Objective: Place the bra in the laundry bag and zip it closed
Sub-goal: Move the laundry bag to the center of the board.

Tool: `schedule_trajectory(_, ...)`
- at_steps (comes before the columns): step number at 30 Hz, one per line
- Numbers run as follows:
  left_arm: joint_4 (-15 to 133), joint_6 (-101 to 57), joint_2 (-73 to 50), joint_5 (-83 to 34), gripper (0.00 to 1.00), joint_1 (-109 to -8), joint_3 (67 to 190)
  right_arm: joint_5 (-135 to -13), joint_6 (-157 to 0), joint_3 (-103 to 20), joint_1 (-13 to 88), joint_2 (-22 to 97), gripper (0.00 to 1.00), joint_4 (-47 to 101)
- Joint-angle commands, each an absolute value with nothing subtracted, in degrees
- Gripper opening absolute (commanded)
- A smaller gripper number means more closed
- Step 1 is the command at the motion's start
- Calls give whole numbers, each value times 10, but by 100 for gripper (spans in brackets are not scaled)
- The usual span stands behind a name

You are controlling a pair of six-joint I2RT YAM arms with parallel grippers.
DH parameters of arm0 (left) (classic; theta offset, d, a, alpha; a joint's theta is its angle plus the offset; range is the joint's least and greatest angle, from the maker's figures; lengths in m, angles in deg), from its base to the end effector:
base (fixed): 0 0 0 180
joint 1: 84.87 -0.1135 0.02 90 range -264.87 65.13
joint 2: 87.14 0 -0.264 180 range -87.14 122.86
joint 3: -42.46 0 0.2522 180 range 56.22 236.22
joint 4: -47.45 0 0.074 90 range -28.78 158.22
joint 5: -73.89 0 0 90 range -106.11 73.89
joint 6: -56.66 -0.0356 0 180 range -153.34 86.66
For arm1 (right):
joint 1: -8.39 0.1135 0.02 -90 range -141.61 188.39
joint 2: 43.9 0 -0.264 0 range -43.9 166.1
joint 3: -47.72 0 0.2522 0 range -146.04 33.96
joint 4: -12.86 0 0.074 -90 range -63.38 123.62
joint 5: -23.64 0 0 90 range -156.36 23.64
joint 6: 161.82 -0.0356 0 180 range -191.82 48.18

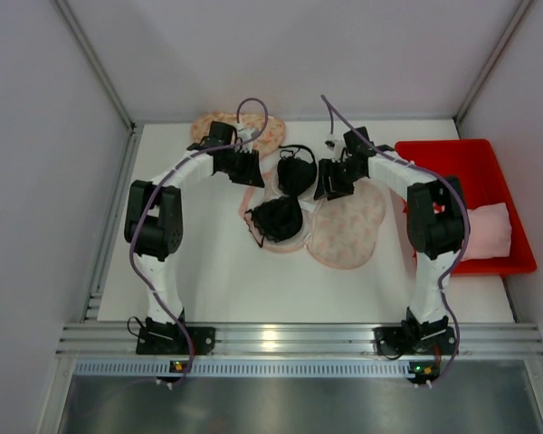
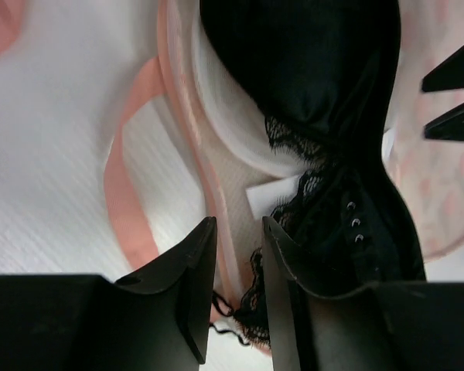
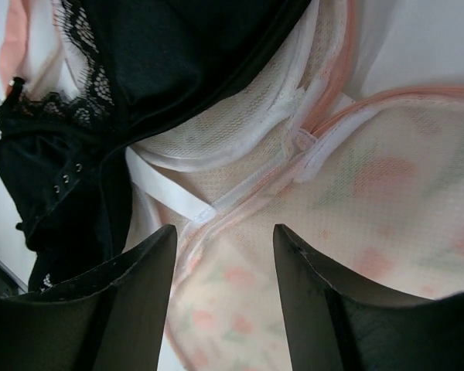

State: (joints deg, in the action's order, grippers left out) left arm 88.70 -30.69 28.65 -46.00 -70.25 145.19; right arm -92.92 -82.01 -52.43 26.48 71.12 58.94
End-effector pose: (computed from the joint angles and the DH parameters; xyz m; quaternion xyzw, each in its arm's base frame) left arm 0.4229 -0.1287 0.2090 0.1745 0.9064 -0.2872 0.2559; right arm 0.4008 0.1477 0.1955 -0.1224 0.9359 0.2753 0.1824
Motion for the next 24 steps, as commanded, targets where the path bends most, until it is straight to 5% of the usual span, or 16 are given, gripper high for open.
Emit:
schedule_trajectory(1,846,-248,324,-509,36,-705,1503,-939,-826,-540,272,727,54,574)
schedule_trajectory(14,827,-207,413,-492,36,-704,1548,-946,-792,-536,273,755,53,574)
schedule_trajectory(21,827,-218,378,-501,5,-706,1478,-959,-787,-521,274,756,52,571)
schedule_trajectory(24,827,-227,346,-505,0,-711,1429,-968,-788,-489,283,742,52,562)
